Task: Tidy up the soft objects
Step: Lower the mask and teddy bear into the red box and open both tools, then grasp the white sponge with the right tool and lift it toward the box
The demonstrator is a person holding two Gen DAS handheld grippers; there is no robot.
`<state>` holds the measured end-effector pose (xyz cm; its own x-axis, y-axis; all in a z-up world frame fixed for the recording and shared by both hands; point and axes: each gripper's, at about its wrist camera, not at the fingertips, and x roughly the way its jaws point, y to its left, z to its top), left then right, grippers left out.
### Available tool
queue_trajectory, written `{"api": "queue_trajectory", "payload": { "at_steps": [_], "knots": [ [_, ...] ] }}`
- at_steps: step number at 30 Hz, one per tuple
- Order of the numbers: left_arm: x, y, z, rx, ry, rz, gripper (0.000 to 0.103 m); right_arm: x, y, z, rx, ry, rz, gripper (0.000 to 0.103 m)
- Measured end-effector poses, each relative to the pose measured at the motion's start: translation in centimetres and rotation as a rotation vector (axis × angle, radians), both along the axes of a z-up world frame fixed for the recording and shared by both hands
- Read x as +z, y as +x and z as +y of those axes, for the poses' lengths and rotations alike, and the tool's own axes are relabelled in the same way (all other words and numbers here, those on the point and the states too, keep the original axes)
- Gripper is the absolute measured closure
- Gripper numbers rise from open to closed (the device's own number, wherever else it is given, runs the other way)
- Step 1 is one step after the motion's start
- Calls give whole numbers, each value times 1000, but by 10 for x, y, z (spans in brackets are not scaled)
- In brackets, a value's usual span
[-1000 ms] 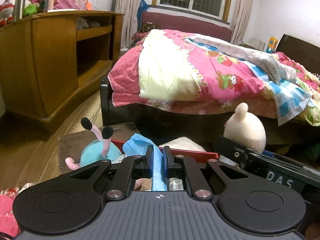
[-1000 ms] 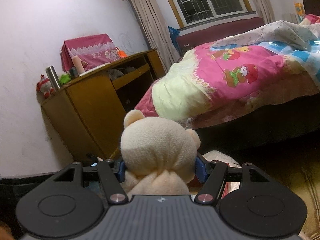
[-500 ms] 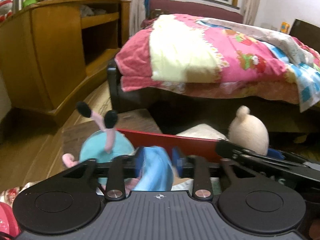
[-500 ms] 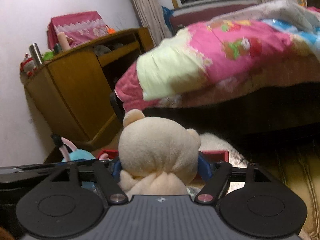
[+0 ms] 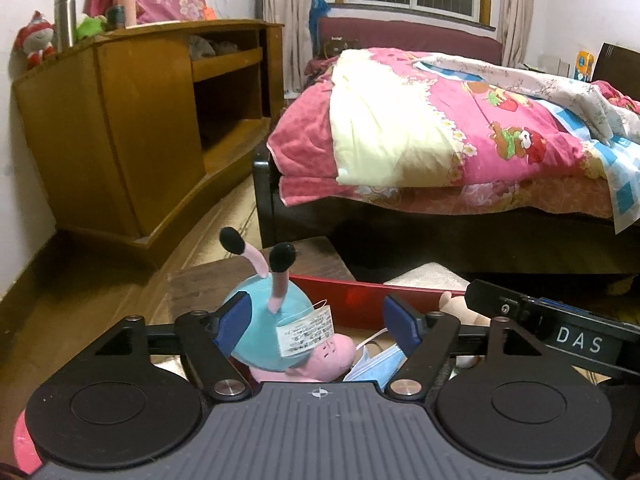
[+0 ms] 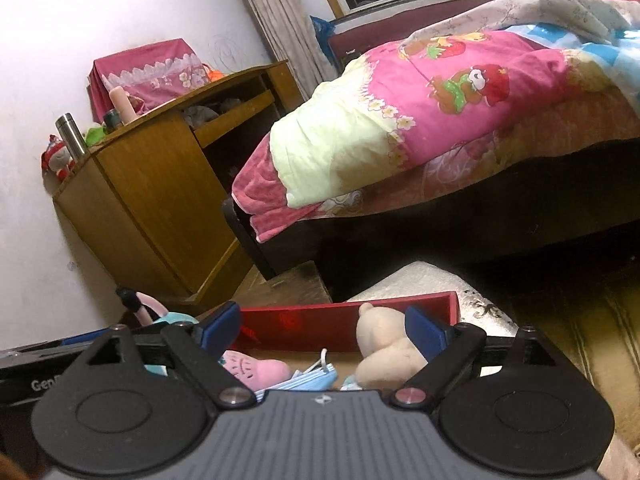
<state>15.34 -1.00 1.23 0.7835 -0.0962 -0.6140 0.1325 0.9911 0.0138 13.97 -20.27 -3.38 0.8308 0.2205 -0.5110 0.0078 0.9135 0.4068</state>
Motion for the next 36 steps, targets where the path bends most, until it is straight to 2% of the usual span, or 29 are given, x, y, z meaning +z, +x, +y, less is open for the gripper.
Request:
{"api": "queue_trajectory", "payload": {
  "at_steps": [6, 10, 15, 19, 21, 25, 29, 32, 36],
  "knots": [
    [7, -15, -3, -12, 6, -17, 29, 5, -14, -1, -3, 14, -3, 40],
    [8, -23, -4, -38, 3, -12, 24, 9, -23, -6, -8, 17, -1, 40],
    [7, -37, 1, -70, 3, 9, 23, 13, -36, -12, -9, 26, 0, 40],
    [0, -48, 7, -97, 7, 54, 21, 11, -48, -15, -6, 30, 15, 40],
    [-8, -54, 8, -117, 21, 90, 15, 10, -55, -17, 2, 33, 31, 40],
    [-24, -70, 12, -158, 50, 157, 15, 6, -73, -21, 3, 46, 61, 40],
    [-37, -85, 12, -213, 31, 224, 14, 1, -93, -23, 18, 54, 98, 40],
    [-47, -92, 15, -209, 29, 275, 14, 0, -108, -23, 34, 58, 121, 40],
    [-48, -105, 17, -213, 8, 286, 14, -8, -118, -22, 51, 26, 151, 38]
  ]
}}
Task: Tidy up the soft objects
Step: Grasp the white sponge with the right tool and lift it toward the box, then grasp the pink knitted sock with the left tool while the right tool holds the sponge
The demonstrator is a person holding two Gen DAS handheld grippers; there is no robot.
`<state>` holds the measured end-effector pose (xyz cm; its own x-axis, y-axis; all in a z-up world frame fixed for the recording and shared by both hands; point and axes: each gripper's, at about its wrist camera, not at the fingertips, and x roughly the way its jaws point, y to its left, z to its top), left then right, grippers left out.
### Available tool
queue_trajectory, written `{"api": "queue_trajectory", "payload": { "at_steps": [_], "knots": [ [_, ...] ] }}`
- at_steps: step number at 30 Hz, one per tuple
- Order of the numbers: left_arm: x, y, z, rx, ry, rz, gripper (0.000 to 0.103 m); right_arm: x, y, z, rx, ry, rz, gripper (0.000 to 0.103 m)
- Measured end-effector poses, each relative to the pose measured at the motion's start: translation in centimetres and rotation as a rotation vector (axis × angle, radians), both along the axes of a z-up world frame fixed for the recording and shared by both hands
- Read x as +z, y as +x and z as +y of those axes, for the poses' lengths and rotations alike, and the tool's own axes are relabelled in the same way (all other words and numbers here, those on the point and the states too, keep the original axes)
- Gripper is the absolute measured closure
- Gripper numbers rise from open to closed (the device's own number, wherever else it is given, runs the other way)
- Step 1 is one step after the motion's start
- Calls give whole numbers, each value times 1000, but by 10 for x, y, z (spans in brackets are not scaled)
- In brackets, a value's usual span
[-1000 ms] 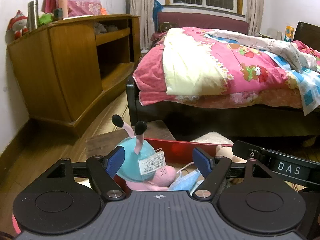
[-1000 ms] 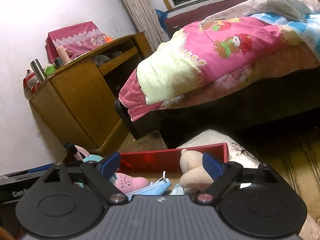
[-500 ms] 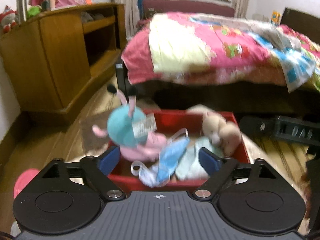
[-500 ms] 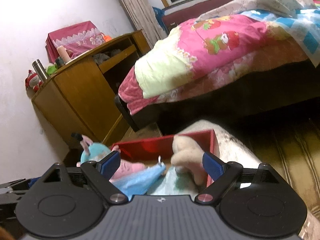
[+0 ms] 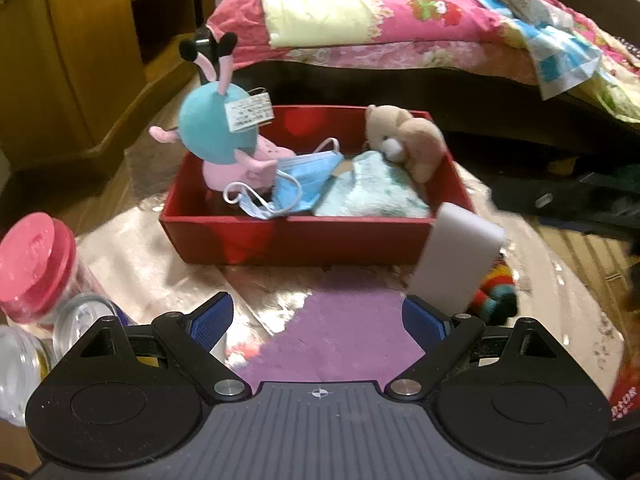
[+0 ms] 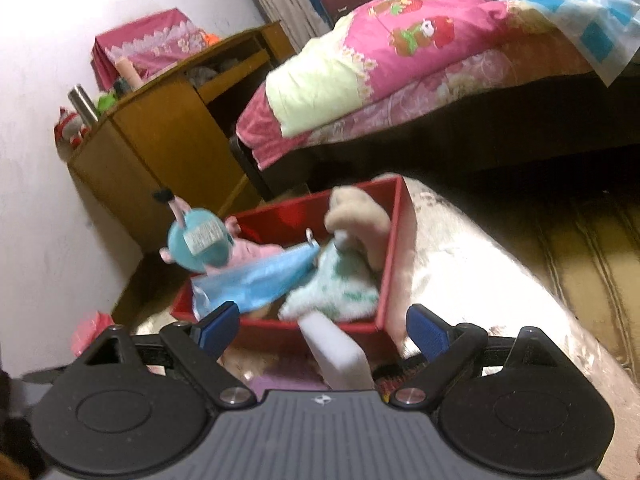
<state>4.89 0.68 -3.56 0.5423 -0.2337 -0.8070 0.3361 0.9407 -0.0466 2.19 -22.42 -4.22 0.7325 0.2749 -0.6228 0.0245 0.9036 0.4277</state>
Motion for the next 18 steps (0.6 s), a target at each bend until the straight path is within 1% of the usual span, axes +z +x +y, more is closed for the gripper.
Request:
{"api": "queue_trajectory", "payload": {
  "at_steps": [4, 9, 12, 15, 18],
  "knots": [
    [2, -8, 3, 0, -42, 19, 14, -16, 6, 7, 26, -49, 57, 38],
    [-2, -8, 1, -8, -28, 29, 14, -31, 12, 15, 27, -56, 117, 38],
    [-2, -6, 4, 5, -52, 47, 14, -38, 16, 23, 24, -69, 142, 38],
    [-3, -5, 4, 6, -65, 58, 14, -48, 24, 29, 9, -47, 173, 38],
    [-6, -6, 4, -2, -53, 60, 14, -58, 34, 31, -6, -12, 195, 38]
  ]
}}
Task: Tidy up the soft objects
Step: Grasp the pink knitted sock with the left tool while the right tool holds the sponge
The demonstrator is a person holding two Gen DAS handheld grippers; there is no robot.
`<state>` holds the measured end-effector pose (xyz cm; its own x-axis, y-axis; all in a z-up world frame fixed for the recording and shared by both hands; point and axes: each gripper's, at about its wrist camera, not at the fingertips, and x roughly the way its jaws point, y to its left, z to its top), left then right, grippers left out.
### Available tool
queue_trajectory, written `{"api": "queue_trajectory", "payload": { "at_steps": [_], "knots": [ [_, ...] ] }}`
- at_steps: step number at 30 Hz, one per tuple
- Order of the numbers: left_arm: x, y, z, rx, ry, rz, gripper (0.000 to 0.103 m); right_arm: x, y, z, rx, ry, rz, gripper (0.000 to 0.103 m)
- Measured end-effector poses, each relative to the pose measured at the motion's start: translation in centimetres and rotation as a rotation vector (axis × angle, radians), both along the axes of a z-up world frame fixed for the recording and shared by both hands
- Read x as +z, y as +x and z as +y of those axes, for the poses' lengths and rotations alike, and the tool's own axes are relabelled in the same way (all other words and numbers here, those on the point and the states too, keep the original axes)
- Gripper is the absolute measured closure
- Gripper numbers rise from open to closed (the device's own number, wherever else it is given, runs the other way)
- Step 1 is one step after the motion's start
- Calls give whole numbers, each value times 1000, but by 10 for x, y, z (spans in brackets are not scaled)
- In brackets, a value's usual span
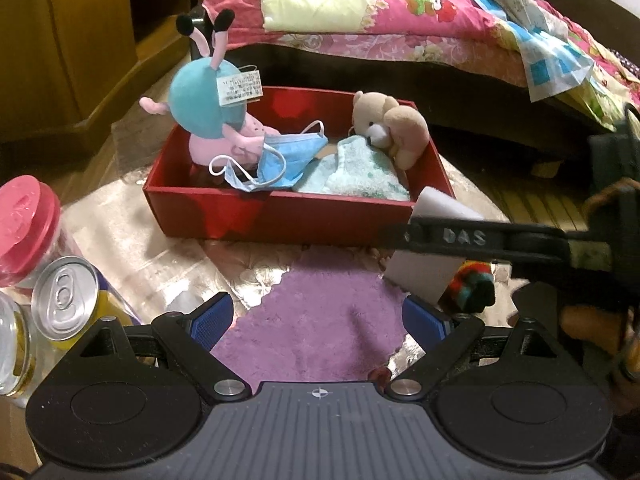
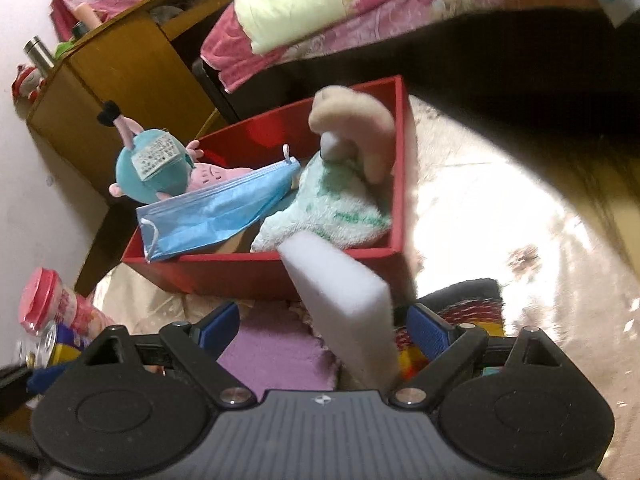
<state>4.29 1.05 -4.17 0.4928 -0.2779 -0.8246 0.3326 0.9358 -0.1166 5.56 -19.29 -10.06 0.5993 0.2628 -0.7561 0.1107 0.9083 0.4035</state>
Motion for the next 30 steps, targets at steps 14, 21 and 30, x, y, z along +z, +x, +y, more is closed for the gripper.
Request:
{"api": "queue_trajectory", "payload": {
  "at_steps": [14, 21, 30],
  "knots": [
    [-24, 8, -3, -54, 50, 83, 14, 20, -22, -23, 68, 213, -20, 103],
    [-35, -25, -27, -213, 37, 156, 16, 64, -51, -37, 57, 244, -149, 103],
    [-67, -28, -37, -161, 10, 282, 25, 59, -48, -47, 43, 308, -128, 103]
  ]
}}
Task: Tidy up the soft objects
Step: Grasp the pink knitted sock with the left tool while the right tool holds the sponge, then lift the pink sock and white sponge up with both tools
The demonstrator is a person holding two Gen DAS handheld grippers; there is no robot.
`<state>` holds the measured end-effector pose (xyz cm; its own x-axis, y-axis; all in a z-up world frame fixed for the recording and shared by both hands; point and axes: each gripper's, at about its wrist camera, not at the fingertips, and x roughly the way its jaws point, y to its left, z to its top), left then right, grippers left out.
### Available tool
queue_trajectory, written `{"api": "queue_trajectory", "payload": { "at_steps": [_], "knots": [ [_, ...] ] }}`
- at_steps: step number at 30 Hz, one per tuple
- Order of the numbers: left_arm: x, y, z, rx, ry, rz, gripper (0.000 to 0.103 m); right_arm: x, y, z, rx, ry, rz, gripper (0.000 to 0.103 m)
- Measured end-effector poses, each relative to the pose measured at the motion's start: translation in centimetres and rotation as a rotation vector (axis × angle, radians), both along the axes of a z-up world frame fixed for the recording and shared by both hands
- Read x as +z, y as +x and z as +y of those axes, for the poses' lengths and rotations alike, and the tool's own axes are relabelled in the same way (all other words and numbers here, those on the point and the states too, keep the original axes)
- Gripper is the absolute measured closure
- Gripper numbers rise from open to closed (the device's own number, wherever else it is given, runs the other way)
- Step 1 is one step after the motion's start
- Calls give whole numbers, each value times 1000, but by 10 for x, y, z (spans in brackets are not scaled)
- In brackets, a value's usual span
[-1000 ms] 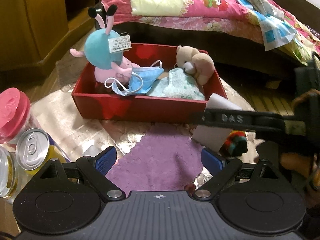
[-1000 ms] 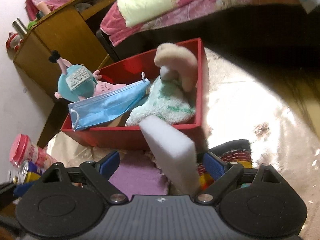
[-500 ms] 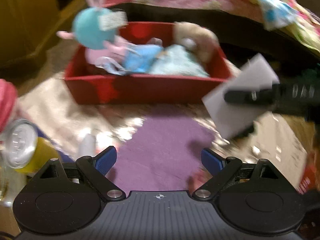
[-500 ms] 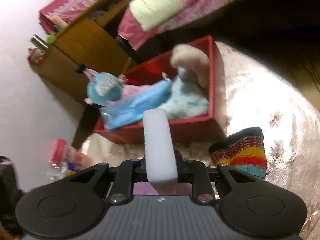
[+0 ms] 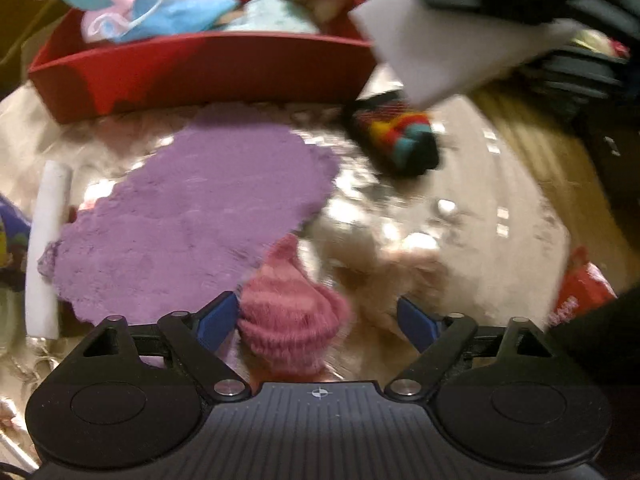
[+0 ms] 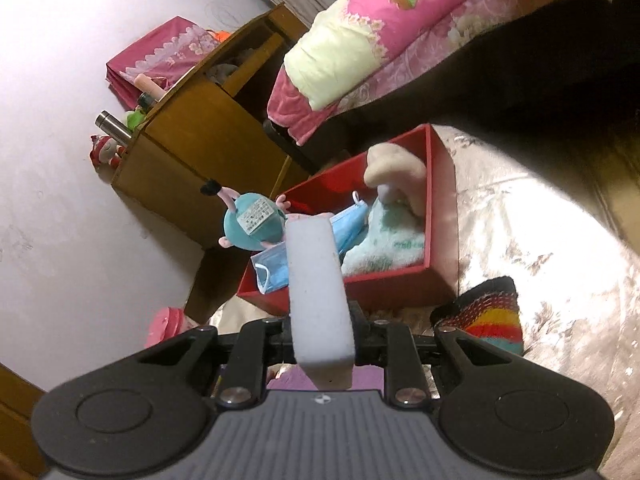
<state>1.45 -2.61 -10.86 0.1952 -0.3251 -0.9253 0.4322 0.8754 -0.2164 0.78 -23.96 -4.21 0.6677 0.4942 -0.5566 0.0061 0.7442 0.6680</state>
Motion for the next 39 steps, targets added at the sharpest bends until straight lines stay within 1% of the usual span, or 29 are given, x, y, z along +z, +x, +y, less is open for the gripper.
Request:
{"api": "queue_trajectory", "payload": {
  "at_steps": [1, 3, 4, 5, 6, 7, 8, 9, 12, 13, 15, 17, 19, 21, 25, 29, 35, 39],
  "knots": [
    [-4, 4, 1, 29, 9, 4, 26, 1, 1, 1, 7, 1, -2, 103],
    [-12, 13, 2, 72, 5, 31, 35, 1, -1, 2, 16, 6, -9, 103],
    [-13, 14, 2, 81, 7, 30, 35, 1, 0, 3, 21, 9, -11, 103],
    [-12, 13, 1, 70, 8, 25, 41, 1, 1, 4, 28, 8, -13, 103],
    [-11, 11, -2, 47, 14, 22, 50, 1, 1, 4, 32, 6, -14, 103],
    [-10, 8, -5, 30, 15, 26, 53, 1, 2, 5, 33, 4, -14, 103],
    [-10, 6, -6, 22, 7, 34, 59, 0, 3, 4, 35, 5, -11, 103],
    [-9, 4, -8, 13, -7, 45, 64, -1, 3, 3, 34, 7, -8, 103],
    [-5, 0, -8, 3, -17, 42, 70, -2, 4, 0, 23, 5, -4, 103],
    [-3, 0, -7, 4, -28, 46, 71, -2, 4, 0, 21, 6, -3, 103],
    [5, 0, -3, 7, -73, 54, 72, -2, 4, -1, 18, 9, -5, 103],
    [17, 0, 2, 16, -106, 30, 72, -1, 3, -1, 19, 7, -11, 103],
    [25, 2, 5, 22, -111, 3, 73, 0, 3, 1, 21, 3, -17, 103],
    [26, 3, 5, 31, -106, -5, 76, 1, 3, 2, 24, -5, -19, 103],
    [27, 8, 12, 56, -104, -16, 76, 0, 3, 0, 15, -14, -18, 103],
    [36, 15, 23, 97, -124, -46, 76, 2, 3, 0, 10, -31, -27, 103],
    [57, 24, 36, 163, -122, -151, 76, 4, 4, 1, 8, -51, -41, 103],
    [72, 30, 41, 219, -112, -237, 76, 7, 4, 2, -2, -58, -56, 103]
  ]
}}
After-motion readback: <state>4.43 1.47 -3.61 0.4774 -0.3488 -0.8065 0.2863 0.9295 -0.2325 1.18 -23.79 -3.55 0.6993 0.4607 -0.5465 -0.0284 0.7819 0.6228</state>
